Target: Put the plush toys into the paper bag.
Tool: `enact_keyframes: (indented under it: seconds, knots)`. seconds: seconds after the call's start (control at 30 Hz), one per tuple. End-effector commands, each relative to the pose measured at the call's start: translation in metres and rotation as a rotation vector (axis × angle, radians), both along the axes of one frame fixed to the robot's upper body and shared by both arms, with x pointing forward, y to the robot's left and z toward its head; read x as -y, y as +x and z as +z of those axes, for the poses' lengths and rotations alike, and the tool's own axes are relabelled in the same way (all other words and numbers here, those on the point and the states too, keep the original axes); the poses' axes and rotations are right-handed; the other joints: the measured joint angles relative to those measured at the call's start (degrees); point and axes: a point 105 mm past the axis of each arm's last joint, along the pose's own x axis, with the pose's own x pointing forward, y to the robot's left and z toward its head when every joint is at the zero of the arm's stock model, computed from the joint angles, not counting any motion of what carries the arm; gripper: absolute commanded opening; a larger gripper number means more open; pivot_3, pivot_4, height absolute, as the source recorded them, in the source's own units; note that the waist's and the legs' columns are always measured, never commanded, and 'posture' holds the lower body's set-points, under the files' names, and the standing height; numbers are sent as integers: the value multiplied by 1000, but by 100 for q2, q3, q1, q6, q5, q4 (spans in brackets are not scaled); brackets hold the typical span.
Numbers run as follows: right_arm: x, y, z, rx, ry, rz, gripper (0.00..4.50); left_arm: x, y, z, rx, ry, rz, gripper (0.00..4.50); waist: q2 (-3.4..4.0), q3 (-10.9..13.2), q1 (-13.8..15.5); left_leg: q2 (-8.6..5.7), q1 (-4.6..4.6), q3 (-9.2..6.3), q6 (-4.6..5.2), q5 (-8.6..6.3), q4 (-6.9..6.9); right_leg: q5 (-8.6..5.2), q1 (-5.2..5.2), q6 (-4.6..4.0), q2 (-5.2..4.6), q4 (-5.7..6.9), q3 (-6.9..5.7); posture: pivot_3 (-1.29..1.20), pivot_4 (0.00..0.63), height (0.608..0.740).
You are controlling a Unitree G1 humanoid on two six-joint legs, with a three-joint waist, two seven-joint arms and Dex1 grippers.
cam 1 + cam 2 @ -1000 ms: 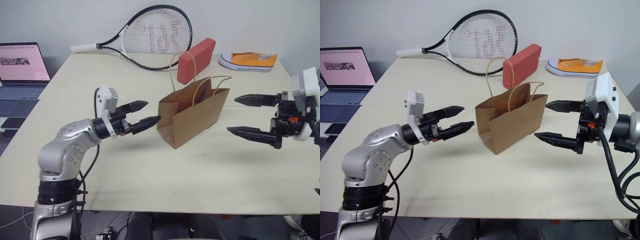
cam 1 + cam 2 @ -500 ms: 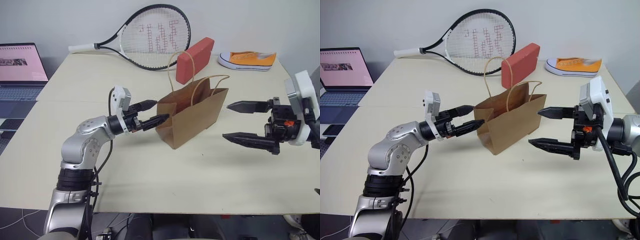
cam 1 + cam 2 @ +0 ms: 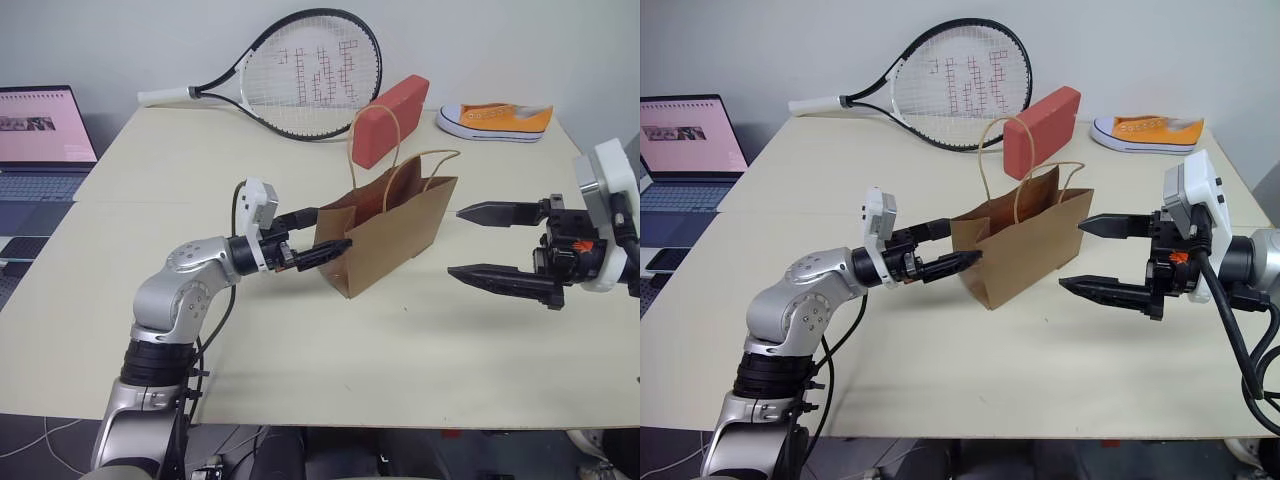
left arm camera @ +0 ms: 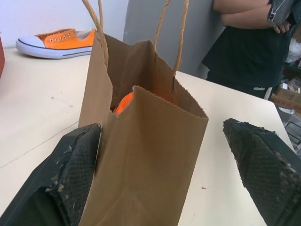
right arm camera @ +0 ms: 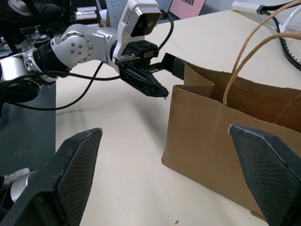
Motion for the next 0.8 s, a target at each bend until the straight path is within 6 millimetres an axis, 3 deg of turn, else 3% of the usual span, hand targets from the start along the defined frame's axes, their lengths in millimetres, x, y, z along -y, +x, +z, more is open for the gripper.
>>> enact_keyframes:
  seconds: [0.03,0.37,0.47,0.8]
  knots:
    - [0,-4,5,39,-17,4,4500,10,-4,3,65,8,34,4449,0,0,0,0,1,1,0,0,0,0,0,0,0,0,0,0,150,740]
    - [-9,-6,-9,114,-84,38,4500,20,11,-14,88,-4,178,4449,0,-1,8,-1,0,1,0,0,1,11,1,19,0,-2,1,0,150,740]
    - [-12,-7,-11,116,-83,47,4500,22,10,-14,94,-17,172,3865,0,-1,8,-1,0,1,0,0,1,11,0,19,0,-1,0,0,150,740]
    - [-13,-3,-15,149,-95,27,4500,19,11,-15,91,-22,148,869,0,-1,9,-1,0,1,0,0,1,11,1,19,0,-1,0,0,150,740]
